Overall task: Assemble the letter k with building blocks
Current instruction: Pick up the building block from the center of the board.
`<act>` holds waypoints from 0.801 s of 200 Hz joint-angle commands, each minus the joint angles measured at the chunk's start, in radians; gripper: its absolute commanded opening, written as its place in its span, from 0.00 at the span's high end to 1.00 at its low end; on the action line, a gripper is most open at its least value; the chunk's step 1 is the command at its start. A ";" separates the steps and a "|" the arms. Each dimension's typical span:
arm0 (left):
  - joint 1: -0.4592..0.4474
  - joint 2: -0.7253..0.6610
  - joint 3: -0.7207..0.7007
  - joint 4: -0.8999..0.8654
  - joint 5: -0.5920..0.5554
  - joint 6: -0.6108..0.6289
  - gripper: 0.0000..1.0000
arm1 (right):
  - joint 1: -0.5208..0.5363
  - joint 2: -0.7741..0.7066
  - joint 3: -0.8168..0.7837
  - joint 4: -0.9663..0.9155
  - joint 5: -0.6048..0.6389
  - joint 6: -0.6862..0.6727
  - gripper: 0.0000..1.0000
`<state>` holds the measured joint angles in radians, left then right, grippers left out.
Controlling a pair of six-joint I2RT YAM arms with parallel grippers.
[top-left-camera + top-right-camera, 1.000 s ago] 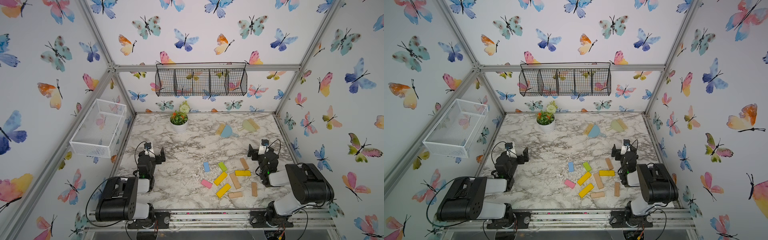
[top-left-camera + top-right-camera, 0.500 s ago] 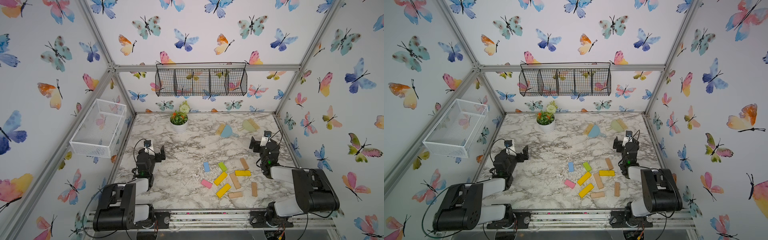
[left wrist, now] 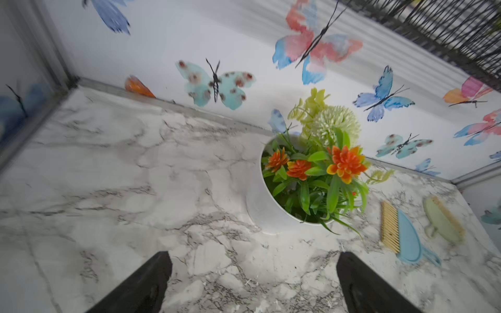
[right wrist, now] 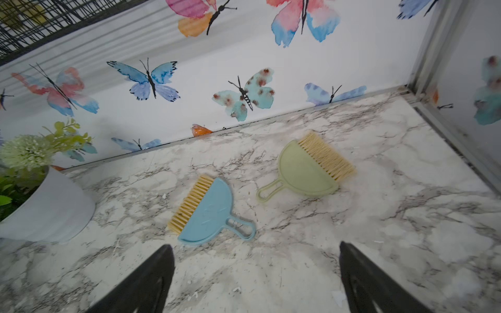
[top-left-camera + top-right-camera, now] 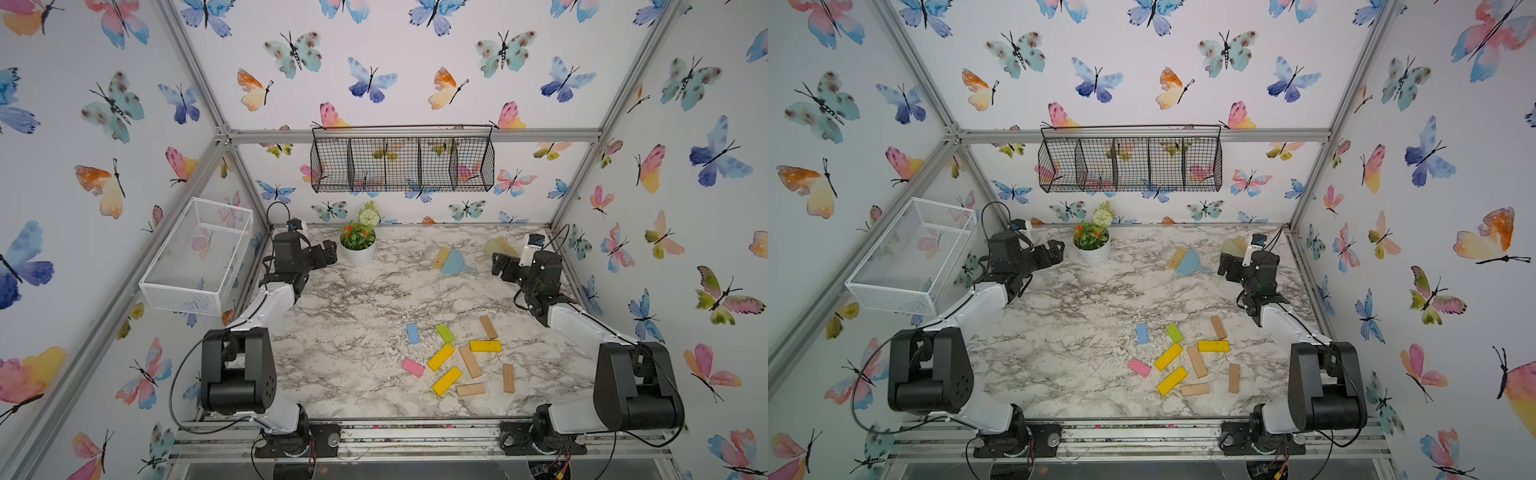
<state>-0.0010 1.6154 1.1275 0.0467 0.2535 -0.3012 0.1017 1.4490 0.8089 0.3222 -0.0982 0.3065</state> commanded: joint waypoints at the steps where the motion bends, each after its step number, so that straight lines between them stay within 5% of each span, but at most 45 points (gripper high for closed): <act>1: -0.001 0.035 0.046 -0.277 0.149 -0.104 0.02 | 0.052 0.032 0.058 -0.142 -0.103 0.025 0.04; 32: -0.002 -0.102 -0.060 -0.194 0.117 -0.076 0.02 | 0.195 0.078 0.162 -0.277 0.030 -0.052 0.02; 60: 0.005 -0.229 -0.141 -0.115 0.220 -0.075 0.02 | 0.357 0.160 0.283 -0.404 0.202 -0.105 0.02; 103: 0.068 -0.325 -0.250 0.132 0.540 -0.268 0.02 | 0.513 0.260 0.374 -0.469 0.283 -0.102 0.02; 136: 0.062 -0.375 -0.255 0.089 0.508 -0.233 0.02 | 0.570 0.322 0.440 -0.549 0.293 -0.083 0.02; 160: 0.009 -0.472 -0.246 -0.036 0.281 -0.128 0.02 | 0.611 0.326 0.443 -0.537 0.278 -0.049 0.06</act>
<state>0.0517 1.2568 0.8692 0.0891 0.6895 -0.5163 0.6796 1.7771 1.2308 -0.1699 0.1539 0.2207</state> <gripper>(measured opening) 0.984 0.956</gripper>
